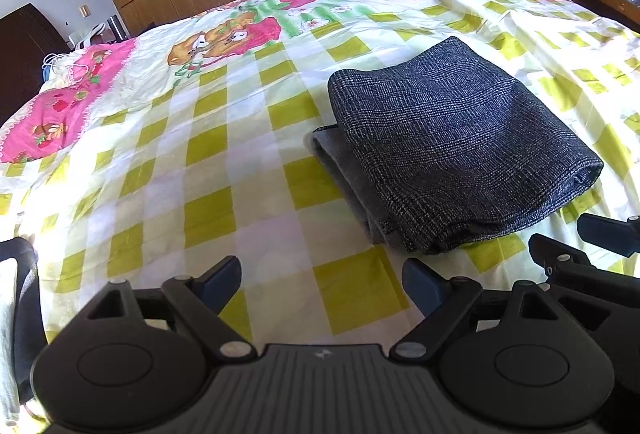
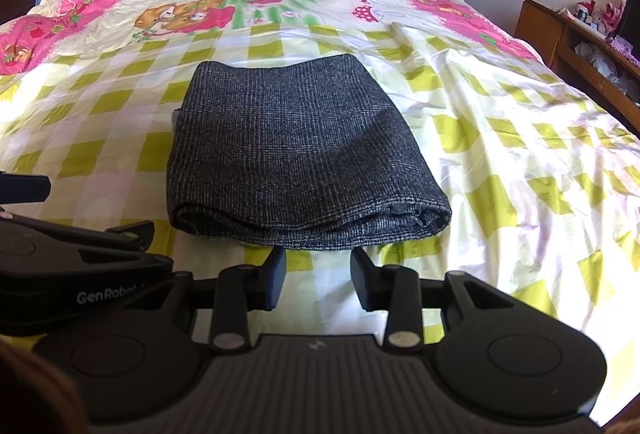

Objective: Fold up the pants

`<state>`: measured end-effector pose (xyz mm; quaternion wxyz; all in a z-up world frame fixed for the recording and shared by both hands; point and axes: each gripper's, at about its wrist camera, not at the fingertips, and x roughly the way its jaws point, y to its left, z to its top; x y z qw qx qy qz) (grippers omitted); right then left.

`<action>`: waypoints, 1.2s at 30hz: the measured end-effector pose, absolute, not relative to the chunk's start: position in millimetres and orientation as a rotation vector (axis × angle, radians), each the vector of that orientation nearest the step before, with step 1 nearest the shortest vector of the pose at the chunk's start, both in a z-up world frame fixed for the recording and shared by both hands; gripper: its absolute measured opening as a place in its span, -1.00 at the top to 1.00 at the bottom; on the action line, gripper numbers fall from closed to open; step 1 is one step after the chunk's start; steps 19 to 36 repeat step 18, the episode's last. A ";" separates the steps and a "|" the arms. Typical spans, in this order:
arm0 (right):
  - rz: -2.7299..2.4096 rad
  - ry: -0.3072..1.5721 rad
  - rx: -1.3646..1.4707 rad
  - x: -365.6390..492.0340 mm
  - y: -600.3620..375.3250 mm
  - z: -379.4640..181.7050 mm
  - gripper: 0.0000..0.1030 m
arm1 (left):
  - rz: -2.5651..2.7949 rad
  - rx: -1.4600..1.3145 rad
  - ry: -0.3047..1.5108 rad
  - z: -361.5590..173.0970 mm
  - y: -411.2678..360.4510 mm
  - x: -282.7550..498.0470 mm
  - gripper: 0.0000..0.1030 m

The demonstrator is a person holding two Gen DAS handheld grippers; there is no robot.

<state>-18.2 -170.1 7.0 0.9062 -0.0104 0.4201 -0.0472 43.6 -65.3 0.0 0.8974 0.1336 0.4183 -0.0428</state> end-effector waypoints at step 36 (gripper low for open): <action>-0.103 0.869 -0.034 -18.7 -168.0 6.7 0.28 | -0.091 0.277 0.866 -0.3 -65.7 43.0 -0.82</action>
